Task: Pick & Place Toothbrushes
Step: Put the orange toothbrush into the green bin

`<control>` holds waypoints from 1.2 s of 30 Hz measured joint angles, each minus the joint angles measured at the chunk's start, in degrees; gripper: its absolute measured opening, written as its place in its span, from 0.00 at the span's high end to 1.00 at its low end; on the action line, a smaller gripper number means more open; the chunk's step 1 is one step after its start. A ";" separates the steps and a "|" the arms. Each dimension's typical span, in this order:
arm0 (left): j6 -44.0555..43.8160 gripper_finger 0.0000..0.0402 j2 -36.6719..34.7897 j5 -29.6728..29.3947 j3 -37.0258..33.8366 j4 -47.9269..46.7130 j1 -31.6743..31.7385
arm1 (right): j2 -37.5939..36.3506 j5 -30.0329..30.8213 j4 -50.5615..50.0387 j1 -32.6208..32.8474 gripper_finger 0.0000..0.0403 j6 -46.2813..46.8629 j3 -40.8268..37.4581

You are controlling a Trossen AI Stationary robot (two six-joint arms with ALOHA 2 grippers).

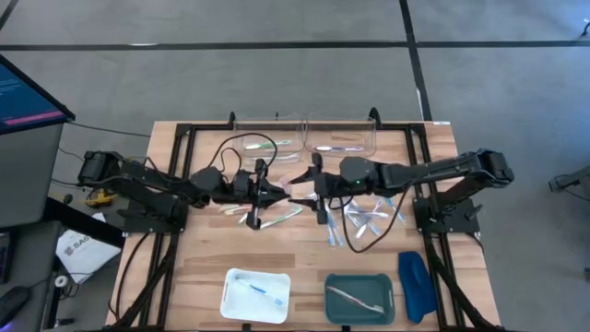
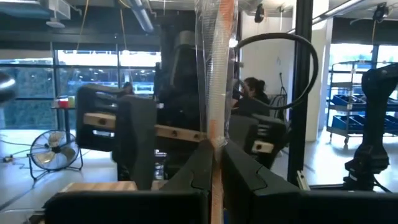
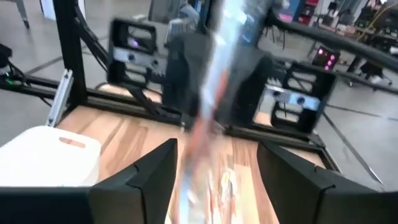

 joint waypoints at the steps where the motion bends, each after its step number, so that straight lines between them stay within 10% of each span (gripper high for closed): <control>1: 0.09 0.99 0.00 -0.49 0.00 -0.31 0.00 | 0.02 -0.07 -0.28 0.00 0.47 0.00 0.11; 36: 1.22 0.99 0.26 -0.12 0.02 -1.57 2.95 | -0.04 -0.11 -1.77 -1.01 0.70 6.16 0.16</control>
